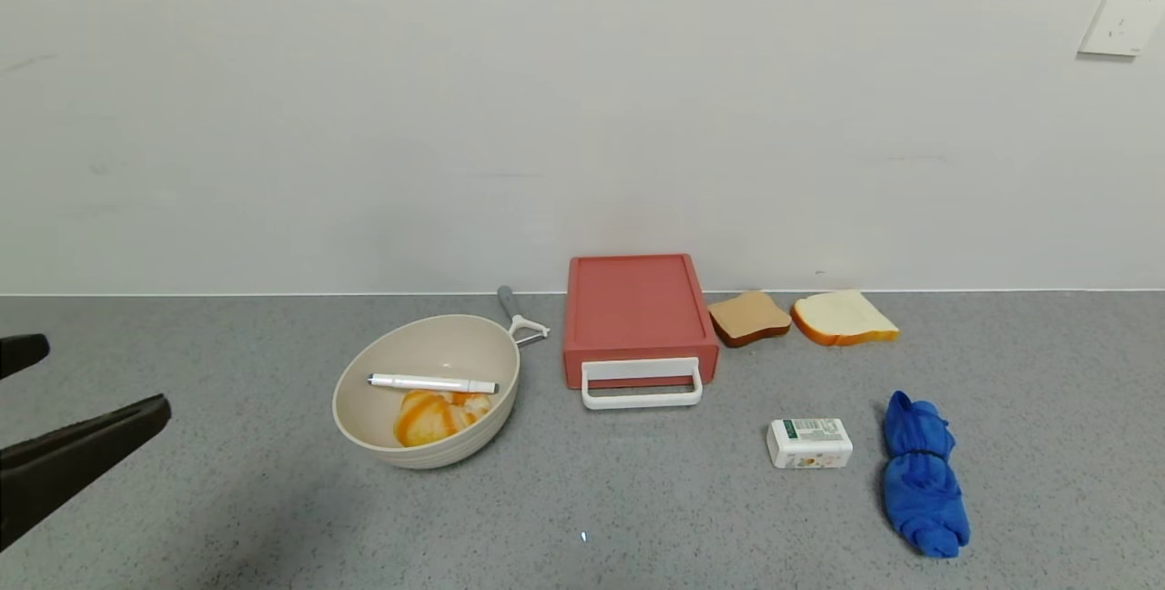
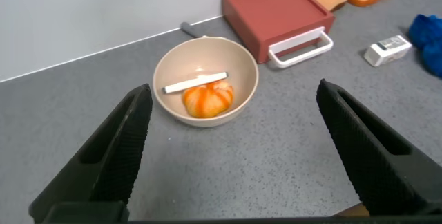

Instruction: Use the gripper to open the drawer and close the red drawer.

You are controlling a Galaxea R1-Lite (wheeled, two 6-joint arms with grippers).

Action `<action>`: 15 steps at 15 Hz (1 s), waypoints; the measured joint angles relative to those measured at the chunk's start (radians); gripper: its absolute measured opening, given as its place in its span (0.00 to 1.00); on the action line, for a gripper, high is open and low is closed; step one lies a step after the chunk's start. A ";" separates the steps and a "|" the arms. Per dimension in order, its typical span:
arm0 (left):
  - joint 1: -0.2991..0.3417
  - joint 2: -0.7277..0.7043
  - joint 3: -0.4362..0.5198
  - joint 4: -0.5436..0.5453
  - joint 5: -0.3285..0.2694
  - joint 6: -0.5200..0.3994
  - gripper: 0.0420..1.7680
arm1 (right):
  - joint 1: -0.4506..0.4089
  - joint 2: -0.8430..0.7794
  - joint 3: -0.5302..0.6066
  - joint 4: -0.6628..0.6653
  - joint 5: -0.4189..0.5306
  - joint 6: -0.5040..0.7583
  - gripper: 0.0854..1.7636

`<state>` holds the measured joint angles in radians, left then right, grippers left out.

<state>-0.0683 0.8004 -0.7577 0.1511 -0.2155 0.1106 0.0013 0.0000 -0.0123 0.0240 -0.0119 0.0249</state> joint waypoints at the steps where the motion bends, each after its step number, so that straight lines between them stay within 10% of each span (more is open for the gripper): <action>1: 0.026 -0.029 0.015 0.000 0.002 -0.002 0.97 | 0.000 0.000 0.000 0.000 0.000 0.000 0.97; 15: 0.208 -0.398 0.103 0.030 0.126 -0.081 0.97 | 0.000 0.000 0.000 0.000 0.000 0.000 0.97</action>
<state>0.1398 0.4021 -0.6543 0.1809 -0.0898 0.0294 0.0013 0.0000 -0.0123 0.0245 -0.0119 0.0249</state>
